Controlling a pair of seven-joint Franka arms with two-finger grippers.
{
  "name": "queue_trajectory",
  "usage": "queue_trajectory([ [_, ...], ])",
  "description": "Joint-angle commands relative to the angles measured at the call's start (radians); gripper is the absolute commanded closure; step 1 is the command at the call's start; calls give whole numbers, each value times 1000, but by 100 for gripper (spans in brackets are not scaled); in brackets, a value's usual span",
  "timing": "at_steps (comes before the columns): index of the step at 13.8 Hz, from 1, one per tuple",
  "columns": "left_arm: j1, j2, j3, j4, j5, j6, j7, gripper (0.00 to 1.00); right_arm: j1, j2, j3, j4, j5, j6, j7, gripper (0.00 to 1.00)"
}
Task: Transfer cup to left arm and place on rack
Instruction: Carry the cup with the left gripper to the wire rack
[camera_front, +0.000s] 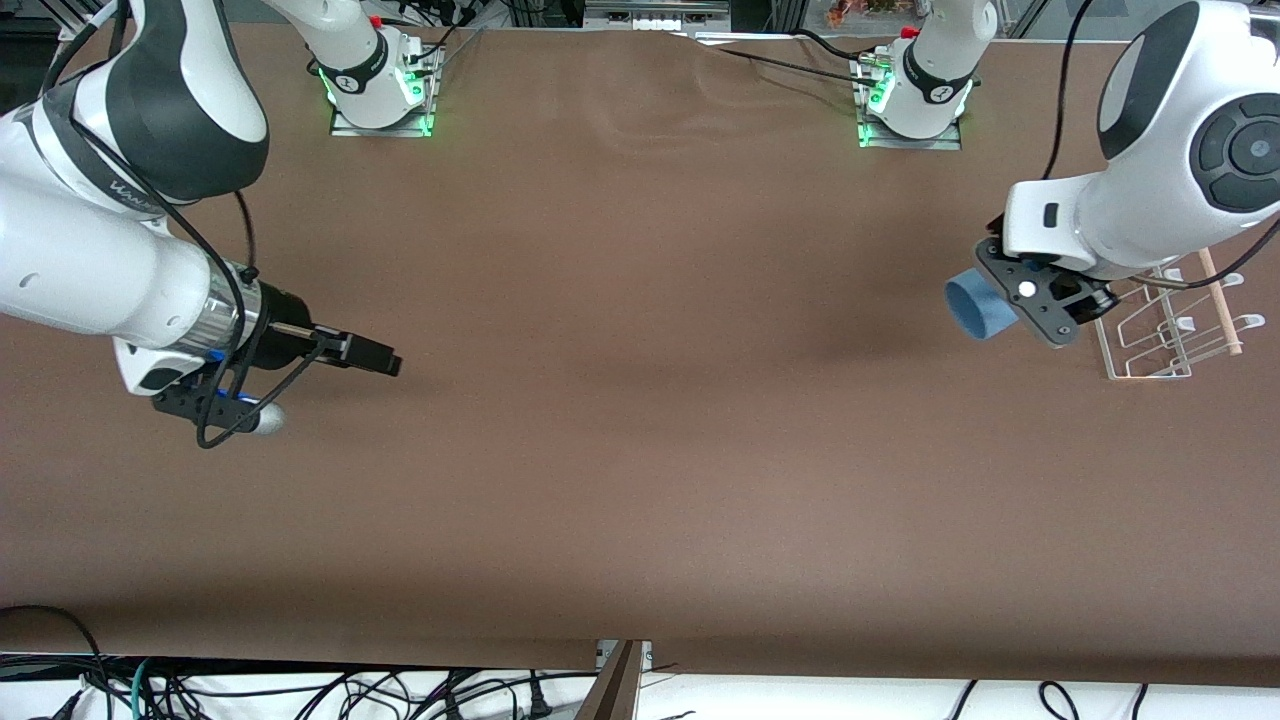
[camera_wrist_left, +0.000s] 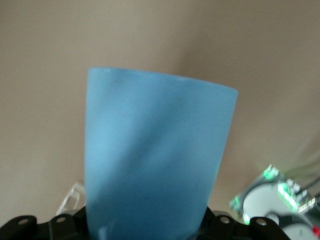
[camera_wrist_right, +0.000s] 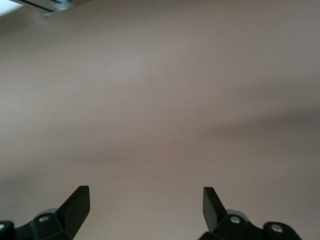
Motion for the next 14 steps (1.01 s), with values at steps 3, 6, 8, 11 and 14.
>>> queue_trajectory([
  [3, 49, -6, -7, -9, 148, -117, -8, 100, -3, -20, -105, -1, -141, -91, -306, 0],
  [6, 51, 29, -5, -12, 211, -189, -15, 100, -3, -67, -143, -7, -189, -119, -394, 0],
  [8, 51, 62, -5, -18, 254, -240, -58, 100, -6, -148, -131, -90, -219, -111, -390, 0],
  [11, 57, 104, -2, -41, 321, -330, -139, 100, -53, -291, -93, -234, -248, -78, -390, 0],
  [14, 86, 150, -2, -75, 373, -396, -204, 100, -124, -405, -70, -343, -201, -10, -380, 0],
])
